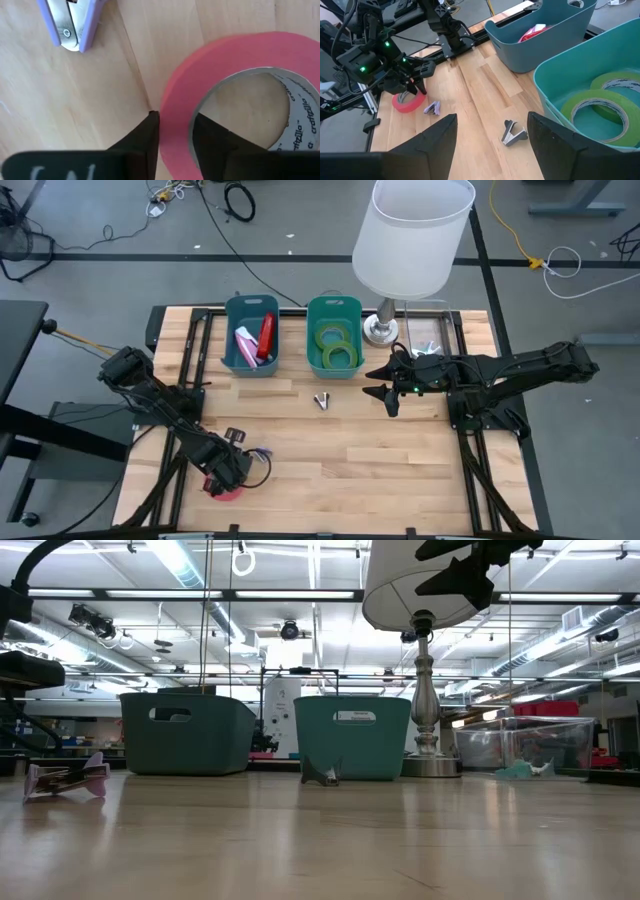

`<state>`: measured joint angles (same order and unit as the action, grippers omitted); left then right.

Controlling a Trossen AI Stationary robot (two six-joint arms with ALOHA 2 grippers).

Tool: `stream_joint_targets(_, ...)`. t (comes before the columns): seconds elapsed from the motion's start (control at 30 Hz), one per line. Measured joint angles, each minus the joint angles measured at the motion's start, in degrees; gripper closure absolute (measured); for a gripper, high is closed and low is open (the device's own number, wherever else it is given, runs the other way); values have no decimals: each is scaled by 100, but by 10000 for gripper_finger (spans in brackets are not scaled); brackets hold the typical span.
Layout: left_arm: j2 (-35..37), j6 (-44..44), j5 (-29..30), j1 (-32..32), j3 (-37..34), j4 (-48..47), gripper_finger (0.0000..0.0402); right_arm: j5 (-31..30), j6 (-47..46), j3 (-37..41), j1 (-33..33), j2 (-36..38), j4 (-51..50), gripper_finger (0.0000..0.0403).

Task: Pick and place Stapler, Stapler remover, tape
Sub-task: Put the pink tape into the green bin

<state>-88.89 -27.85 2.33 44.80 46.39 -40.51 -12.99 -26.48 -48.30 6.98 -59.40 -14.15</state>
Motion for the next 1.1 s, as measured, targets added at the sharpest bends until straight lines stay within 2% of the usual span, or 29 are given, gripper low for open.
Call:
stream_joint_targets(0.3, 1, 31, -145, 4, 196, -9, 308, 0, 0, 0, 0, 0, 2, 163)
stream_joint_targets(0.57, 1, 589, -144, -101, 958, -517, 306, 0, 27, 0, 0, 0, 2, 163)
stream_joint_targets(0.8, 1, 1057, -57, -658, 1638, -890, 306, 27, 68, -1, 0, 0, 2, 163)
stream_joint_targets(1.1, 1, 1699, -37, -1693, 2179, -1073, 306, 221, 71, 0, 2, 0, 0, 163)
